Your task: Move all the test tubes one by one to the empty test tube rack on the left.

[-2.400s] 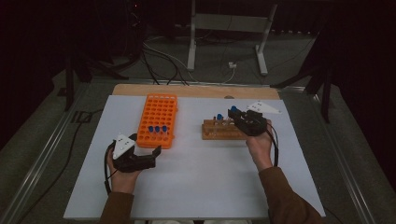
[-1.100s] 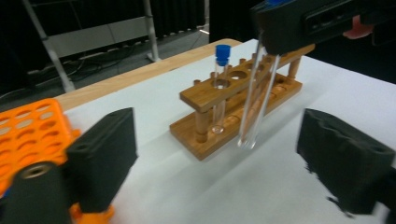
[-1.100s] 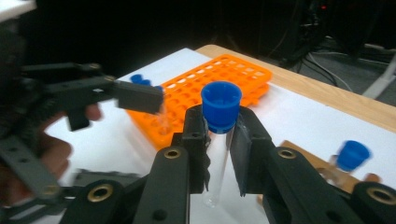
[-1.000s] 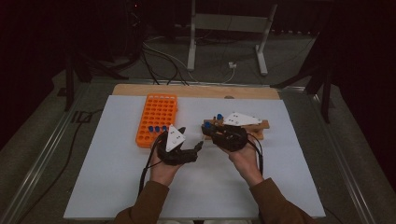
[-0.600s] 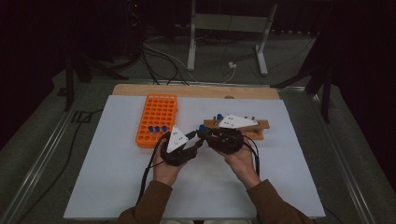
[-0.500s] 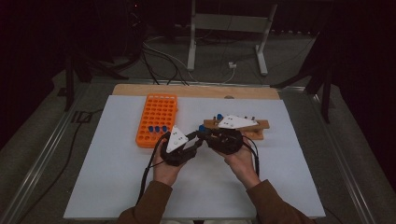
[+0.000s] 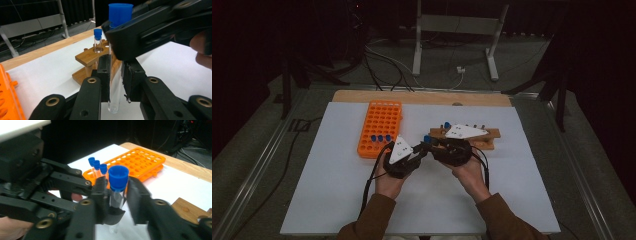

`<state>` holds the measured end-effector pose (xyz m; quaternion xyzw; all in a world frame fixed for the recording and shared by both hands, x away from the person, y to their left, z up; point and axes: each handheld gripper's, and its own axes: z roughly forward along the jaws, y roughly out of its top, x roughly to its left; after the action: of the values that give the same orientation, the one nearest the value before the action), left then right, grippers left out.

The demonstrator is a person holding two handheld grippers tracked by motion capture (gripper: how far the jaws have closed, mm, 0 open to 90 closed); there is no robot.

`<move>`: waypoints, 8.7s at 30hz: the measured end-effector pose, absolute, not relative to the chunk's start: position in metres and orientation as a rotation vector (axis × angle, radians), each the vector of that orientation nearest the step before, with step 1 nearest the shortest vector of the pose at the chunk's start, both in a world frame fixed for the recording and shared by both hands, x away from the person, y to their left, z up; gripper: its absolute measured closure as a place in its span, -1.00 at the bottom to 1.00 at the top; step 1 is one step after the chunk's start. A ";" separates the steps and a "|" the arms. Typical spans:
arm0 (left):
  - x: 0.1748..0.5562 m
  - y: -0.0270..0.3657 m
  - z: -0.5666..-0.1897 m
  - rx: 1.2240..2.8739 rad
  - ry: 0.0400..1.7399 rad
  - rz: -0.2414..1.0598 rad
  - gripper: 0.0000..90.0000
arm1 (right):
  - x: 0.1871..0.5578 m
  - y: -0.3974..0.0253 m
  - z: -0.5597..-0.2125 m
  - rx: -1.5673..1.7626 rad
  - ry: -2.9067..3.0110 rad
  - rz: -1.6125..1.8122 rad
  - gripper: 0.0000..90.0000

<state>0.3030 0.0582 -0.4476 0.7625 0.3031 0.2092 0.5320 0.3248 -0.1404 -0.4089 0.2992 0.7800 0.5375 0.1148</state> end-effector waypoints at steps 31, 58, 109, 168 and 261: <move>0.300 0.107 -0.444 1.743 0.818 0.507 0.74 | 0.326 -0.182 -0.424 0.967 2.198 1.456 -0.95; 0.285 0.176 -0.437 1.679 0.890 0.613 0.74 | 0.317 -0.228 -0.429 1.037 2.030 1.466 -1.00; 0.334 0.198 -0.489 1.668 1.159 0.682 0.74 | 0.317 -0.260 -0.420 1.100 1.922 1.579 -1.00; 0.290 0.200 -0.470 1.599 1.147 0.628 -0.59 | 0.319 -0.251 -0.421 1.095 1.959 1.557 -1.00; 0.284 0.182 -0.473 1.659 1.124 0.615 -0.97 | 0.375 -0.200 -0.401 1.072 2.039 1.488 0.71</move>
<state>0.2840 0.1823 -0.4733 0.6858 0.4645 0.2541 0.4994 0.3750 -0.2002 -0.4010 0.3833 0.7286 0.5319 0.1982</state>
